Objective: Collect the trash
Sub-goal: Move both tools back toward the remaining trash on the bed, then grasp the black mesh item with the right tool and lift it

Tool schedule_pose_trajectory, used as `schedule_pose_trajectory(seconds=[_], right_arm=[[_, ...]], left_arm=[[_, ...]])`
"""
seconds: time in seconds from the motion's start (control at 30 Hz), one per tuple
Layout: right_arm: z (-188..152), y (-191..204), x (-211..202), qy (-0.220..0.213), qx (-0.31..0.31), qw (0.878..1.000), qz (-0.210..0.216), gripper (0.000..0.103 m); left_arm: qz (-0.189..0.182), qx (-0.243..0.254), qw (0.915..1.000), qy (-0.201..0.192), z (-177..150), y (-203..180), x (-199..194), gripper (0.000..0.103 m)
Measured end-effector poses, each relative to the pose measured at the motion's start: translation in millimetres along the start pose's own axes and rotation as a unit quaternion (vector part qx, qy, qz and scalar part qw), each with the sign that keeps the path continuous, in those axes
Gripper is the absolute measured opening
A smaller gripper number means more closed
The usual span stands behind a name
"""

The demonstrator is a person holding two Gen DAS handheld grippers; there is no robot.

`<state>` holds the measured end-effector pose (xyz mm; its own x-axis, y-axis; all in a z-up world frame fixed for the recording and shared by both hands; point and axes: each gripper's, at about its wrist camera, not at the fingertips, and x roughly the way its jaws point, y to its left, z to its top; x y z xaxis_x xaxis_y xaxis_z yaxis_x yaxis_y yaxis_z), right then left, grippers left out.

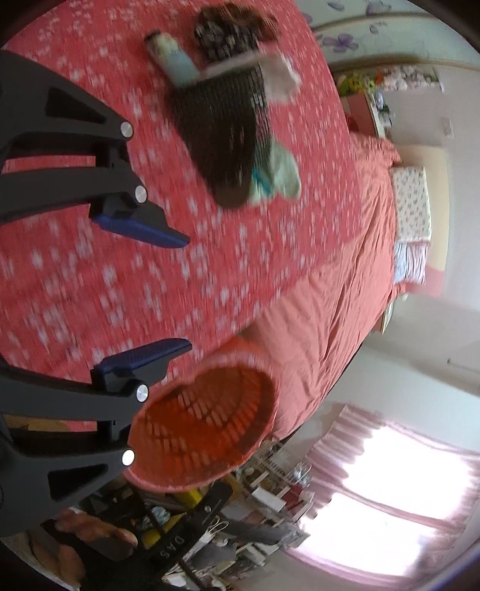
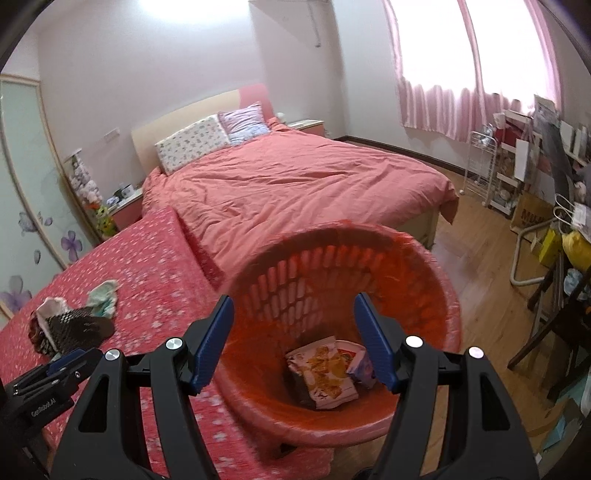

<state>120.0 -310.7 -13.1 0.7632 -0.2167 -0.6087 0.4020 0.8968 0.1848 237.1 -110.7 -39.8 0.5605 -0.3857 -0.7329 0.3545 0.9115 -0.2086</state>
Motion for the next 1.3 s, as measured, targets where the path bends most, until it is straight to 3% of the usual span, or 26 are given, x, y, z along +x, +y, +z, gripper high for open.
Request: schedule_pose_trajectory(seconds=[0.43, 0.63, 0.97, 1.1, 1.3], right_arm=[[-23, 96, 0, 0.026, -0.078, 0.995, 0.057, 0.067], [-43, 159, 10, 0.054, -0.129, 0.986, 0.095, 0.058], [-70, 240, 23, 0.089, -0.185, 0.967, 0.15, 0.051], [-78, 263, 30, 0.096, -0.207, 0.962, 0.152, 0.05], [-84, 282, 45, 0.112, -0.22, 0.959, 0.14, 0.036]], left_arm=[[0.095, -0.063, 0.993, -0.029, -22, 123, -51, 0.056], [0.138, -0.092, 0.9854, -0.04, -32, 179, -74, 0.06], [0.151, -0.124, 0.9797, -0.044, -44, 237, -93, 0.065], [0.151, -0.126, 0.9796, -0.043, -44, 243, -91, 0.065], [0.146, -0.126, 0.9805, -0.04, -45, 249, -89, 0.065]])
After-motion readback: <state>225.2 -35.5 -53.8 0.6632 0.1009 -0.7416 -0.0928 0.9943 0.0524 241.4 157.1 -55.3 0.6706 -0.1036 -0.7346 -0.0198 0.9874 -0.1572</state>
